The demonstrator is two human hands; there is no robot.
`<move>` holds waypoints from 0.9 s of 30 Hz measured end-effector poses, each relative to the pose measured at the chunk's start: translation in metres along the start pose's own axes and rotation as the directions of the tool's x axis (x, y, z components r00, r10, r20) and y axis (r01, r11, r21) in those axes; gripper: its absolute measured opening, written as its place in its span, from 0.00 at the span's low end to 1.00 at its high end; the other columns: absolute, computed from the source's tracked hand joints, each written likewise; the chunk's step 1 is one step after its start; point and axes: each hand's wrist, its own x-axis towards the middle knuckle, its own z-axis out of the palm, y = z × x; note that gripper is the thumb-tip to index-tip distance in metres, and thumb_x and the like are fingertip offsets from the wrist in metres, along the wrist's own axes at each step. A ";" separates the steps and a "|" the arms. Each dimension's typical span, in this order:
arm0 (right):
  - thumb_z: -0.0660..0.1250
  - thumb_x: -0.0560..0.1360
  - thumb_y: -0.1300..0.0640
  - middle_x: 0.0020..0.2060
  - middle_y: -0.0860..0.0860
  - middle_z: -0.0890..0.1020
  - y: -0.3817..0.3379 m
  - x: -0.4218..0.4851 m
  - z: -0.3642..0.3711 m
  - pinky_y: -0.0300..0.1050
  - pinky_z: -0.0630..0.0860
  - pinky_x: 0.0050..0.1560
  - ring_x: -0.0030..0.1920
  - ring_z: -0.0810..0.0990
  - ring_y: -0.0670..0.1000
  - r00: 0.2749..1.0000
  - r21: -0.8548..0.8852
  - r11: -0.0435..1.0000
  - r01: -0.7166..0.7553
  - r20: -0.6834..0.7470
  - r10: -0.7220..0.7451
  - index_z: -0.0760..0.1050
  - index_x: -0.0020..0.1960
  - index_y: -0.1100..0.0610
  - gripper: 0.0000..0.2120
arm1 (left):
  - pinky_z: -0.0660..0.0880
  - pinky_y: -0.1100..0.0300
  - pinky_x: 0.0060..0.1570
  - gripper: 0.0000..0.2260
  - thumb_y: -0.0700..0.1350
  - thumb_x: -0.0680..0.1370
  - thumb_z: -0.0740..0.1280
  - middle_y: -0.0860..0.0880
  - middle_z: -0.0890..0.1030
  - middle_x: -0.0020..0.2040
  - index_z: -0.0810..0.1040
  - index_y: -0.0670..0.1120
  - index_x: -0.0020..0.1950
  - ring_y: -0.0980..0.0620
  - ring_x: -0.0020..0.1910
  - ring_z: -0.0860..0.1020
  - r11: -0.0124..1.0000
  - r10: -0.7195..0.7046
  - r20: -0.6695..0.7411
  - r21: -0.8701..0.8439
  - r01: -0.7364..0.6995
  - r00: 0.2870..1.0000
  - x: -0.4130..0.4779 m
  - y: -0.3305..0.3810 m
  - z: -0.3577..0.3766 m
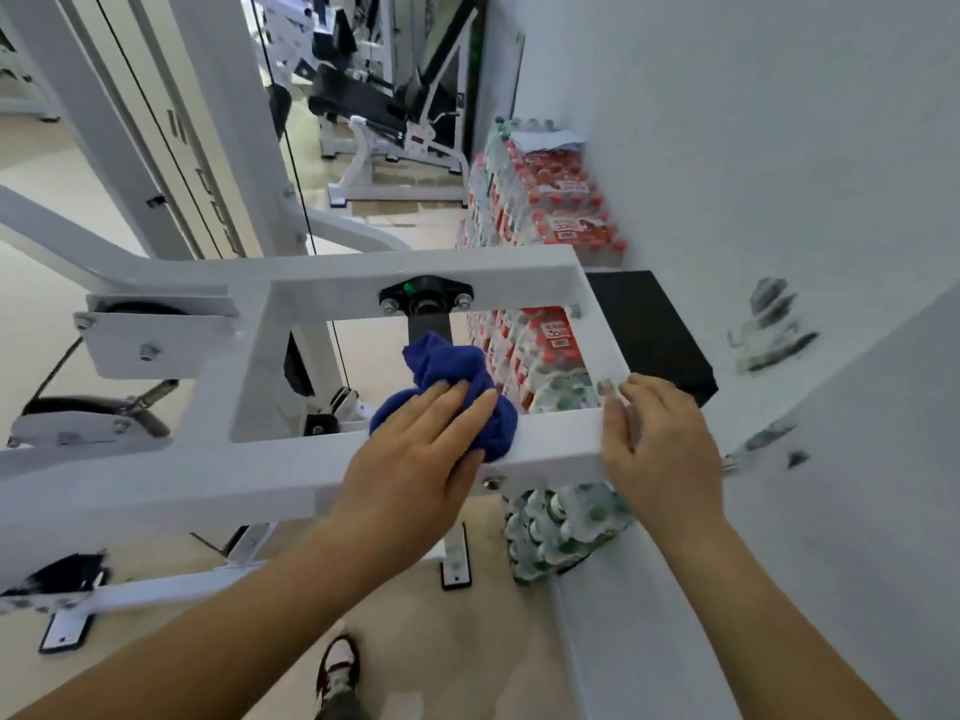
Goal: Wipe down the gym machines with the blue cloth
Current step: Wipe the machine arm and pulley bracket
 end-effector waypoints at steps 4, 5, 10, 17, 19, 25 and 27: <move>0.62 0.84 0.54 0.59 0.44 0.84 0.007 0.007 -0.015 0.42 0.75 0.61 0.60 0.79 0.46 0.990 0.254 0.957 -0.142 0.046 0.134 0.84 0.59 0.55 0.13 | 0.66 0.50 0.74 0.22 0.53 0.83 0.54 0.47 0.76 0.72 0.74 0.49 0.75 0.44 0.71 0.74 1.000 -0.004 0.004 0.017 0.004 1.000 0.027 0.039 0.014; 0.62 0.84 0.53 0.56 0.41 0.84 0.010 0.009 -0.023 0.42 0.77 0.60 0.57 0.80 0.43 0.974 0.372 0.901 -0.225 0.102 0.201 0.84 0.59 0.52 0.12 | 0.69 0.49 0.72 0.21 0.53 0.84 0.55 0.47 0.77 0.71 0.73 0.49 0.75 0.44 0.70 0.75 1.000 0.023 0.011 0.008 -0.023 1.000 0.040 0.058 0.022; 0.61 0.85 0.52 0.52 0.41 0.86 0.017 -0.007 -0.045 0.39 0.80 0.57 0.55 0.83 0.40 0.919 0.630 0.670 -0.393 0.240 0.313 0.83 0.62 0.49 0.13 | 0.67 0.50 0.75 0.20 0.50 0.85 0.61 0.49 0.70 0.78 0.68 0.53 0.77 0.46 0.77 0.68 0.980 0.192 0.085 -0.065 -0.187 0.978 0.060 0.084 0.030; 0.61 0.85 0.50 0.55 0.43 0.83 0.023 -0.032 -0.044 0.41 0.78 0.59 0.57 0.81 0.42 0.897 0.633 0.647 -0.425 0.199 0.395 0.79 0.64 0.49 0.12 | 0.72 0.50 0.71 0.15 0.44 0.78 0.72 0.46 0.80 0.69 0.81 0.48 0.65 0.44 0.69 0.77 0.984 0.177 -0.094 -0.018 -0.180 0.980 0.022 0.077 0.030; 0.60 0.85 0.51 0.52 0.45 0.84 0.018 -0.034 -0.043 0.42 0.79 0.55 0.54 0.82 0.45 0.893 0.658 0.622 -0.425 0.190 0.409 0.79 0.62 0.50 0.11 | 0.72 0.51 0.70 0.15 0.45 0.78 0.72 0.49 0.80 0.67 0.79 0.50 0.65 0.45 0.68 0.76 0.978 0.201 -0.065 -0.045 -0.204 0.977 0.040 0.111 0.039; 0.63 0.84 0.50 0.59 0.44 0.80 0.017 -0.050 -0.052 0.35 0.78 0.51 0.57 0.80 0.41 0.854 0.662 0.597 -0.453 0.130 0.504 0.74 0.70 0.48 0.15 | 0.72 0.51 0.71 0.20 0.44 0.77 0.73 0.51 0.79 0.69 0.76 0.51 0.68 0.47 0.70 0.76 0.956 0.280 -0.028 -0.082 -0.281 0.960 0.036 0.098 0.033; 0.64 0.83 0.50 0.58 0.44 0.79 0.015 -0.060 -0.054 0.35 0.77 0.47 0.56 0.79 0.42 0.850 0.633 0.628 -0.452 0.093 0.518 0.75 0.69 0.45 0.15 | 0.74 0.53 0.68 0.19 0.42 0.77 0.74 0.49 0.81 0.66 0.78 0.48 0.67 0.47 0.65 0.79 0.965 0.254 -0.071 -0.054 -0.258 0.965 0.014 0.070 0.019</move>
